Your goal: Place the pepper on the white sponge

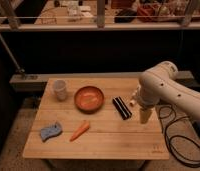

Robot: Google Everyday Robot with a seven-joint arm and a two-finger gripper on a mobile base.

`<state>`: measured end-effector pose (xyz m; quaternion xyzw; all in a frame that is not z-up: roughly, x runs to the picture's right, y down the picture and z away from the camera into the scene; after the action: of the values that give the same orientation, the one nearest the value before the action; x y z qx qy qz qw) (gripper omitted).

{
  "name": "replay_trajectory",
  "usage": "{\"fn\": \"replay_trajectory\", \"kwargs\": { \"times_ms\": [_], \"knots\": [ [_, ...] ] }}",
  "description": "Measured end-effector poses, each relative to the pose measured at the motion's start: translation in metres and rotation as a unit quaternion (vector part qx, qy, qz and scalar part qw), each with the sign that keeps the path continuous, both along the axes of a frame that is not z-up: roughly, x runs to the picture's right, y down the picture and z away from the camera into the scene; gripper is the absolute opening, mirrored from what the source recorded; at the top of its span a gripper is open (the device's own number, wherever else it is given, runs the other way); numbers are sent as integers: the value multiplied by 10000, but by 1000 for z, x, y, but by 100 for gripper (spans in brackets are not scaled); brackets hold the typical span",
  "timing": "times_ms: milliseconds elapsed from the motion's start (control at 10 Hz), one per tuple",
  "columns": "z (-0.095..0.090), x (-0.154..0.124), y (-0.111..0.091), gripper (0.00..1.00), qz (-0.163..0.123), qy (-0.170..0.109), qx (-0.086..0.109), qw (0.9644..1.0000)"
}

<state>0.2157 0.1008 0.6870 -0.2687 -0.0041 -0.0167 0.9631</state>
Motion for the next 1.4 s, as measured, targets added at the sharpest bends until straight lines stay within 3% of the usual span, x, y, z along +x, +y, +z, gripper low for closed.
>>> {"fn": "replay_trajectory", "kwargs": {
  "times_ms": [900,1400],
  "knots": [
    [12,-92,9,80,-417,-542,-11,9977],
    [26,-149,13,80,-729,-901,-21,9933]
  ]
}}
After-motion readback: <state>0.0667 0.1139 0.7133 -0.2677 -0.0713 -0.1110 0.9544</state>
